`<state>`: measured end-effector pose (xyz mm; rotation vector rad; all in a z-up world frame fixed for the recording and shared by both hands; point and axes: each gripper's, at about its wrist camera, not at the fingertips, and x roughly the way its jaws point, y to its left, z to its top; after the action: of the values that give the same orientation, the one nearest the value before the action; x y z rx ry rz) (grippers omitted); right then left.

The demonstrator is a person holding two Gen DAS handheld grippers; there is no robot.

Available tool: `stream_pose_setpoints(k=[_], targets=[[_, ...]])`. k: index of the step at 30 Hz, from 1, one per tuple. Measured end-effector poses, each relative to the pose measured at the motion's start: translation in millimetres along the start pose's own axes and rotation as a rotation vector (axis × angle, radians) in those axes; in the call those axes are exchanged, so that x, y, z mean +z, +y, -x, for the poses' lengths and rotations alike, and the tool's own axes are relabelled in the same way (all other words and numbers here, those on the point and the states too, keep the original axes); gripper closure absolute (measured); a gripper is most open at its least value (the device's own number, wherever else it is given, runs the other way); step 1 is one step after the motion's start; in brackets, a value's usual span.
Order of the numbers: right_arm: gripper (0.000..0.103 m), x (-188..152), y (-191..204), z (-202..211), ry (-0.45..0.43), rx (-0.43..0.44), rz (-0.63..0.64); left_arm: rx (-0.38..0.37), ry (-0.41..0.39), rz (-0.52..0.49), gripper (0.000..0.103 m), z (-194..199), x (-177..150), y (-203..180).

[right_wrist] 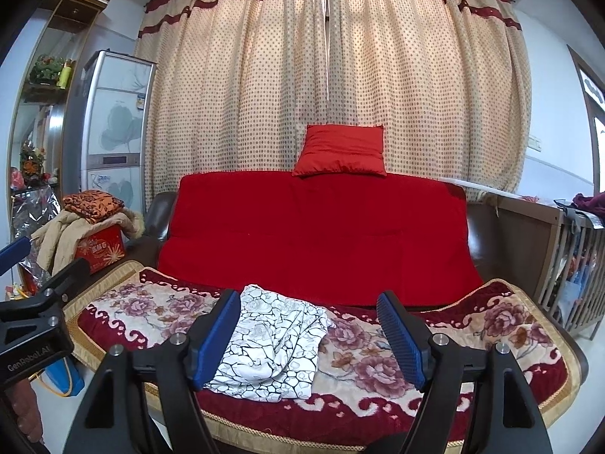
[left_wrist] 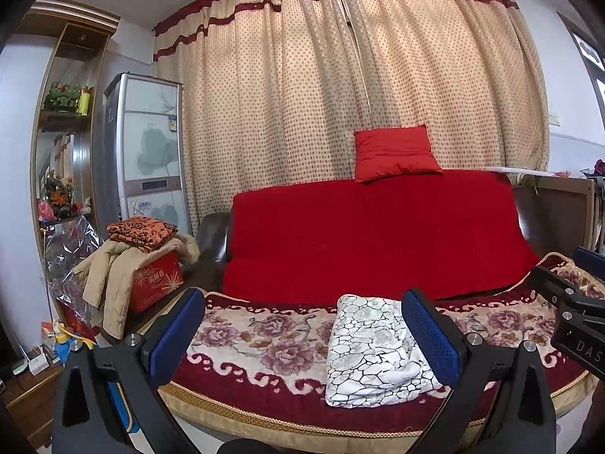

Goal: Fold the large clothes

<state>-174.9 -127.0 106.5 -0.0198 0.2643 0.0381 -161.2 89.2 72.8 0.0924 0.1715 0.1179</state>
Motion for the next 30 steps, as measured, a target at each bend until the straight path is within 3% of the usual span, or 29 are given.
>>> stream_pose_setpoints(k=[30], targets=[[0.025, -7.6, 10.9, -11.0, 0.062, 0.012, 0.024, 0.010, 0.067, 0.020, 0.000, -18.8, -12.9, 14.0]])
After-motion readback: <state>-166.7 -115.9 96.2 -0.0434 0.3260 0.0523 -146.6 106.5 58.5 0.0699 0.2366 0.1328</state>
